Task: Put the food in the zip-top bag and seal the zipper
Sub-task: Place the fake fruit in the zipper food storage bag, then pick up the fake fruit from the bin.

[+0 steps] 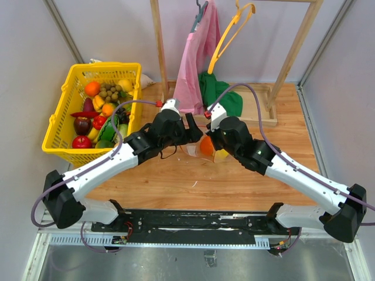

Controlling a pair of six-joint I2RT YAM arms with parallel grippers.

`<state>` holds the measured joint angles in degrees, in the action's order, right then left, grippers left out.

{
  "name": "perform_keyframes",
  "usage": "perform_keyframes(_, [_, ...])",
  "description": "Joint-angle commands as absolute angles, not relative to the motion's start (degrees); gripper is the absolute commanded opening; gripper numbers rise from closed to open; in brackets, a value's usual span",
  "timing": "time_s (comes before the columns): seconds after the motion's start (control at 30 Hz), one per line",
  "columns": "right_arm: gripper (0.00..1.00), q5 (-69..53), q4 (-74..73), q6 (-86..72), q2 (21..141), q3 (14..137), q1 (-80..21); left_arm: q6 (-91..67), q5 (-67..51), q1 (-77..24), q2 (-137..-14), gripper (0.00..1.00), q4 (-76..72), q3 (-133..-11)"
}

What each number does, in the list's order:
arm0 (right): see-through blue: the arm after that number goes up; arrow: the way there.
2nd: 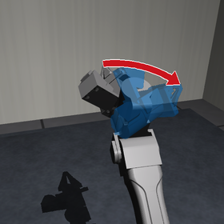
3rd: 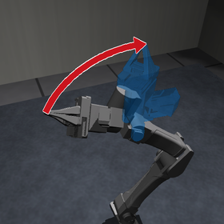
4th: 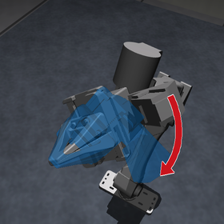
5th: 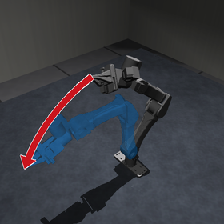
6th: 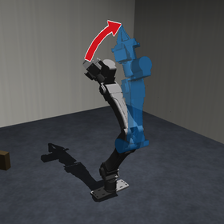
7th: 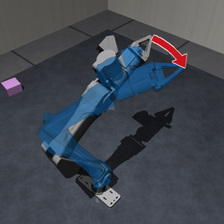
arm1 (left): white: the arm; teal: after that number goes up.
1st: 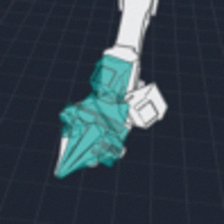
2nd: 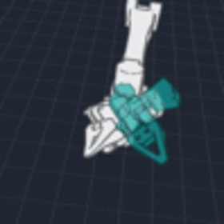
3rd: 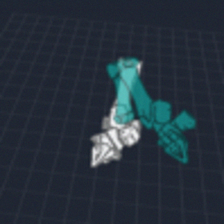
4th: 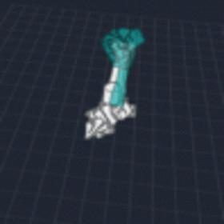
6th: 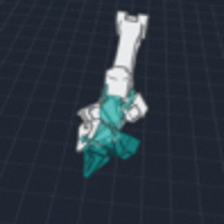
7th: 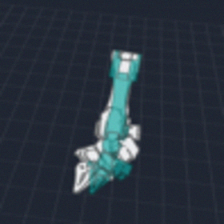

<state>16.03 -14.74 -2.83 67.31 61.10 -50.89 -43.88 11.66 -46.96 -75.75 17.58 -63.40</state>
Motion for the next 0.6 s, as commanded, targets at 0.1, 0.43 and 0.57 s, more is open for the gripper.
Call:
perform_keyframes(0.1, [0.01,19.3,-13.8,-3.01,66.54,60.13,-51.5,-38.18,19.06,-47.06,-70.54,0.85,23.62,-67.92])
perform_keyframes(0.43, [0.01,19.86,-14.4,-2.52,66.0,59.94,-51.53,-30.88,20.43,-36.2,-66.53,0.9,33.01,-73.21])
perform_keyframes(0.57, [0.01,20.12,-14.53,-2.04,65.74,60.1,-51.5,-26.77,21.98,-28.86,-66.1,0.96,37.34,-77.55])
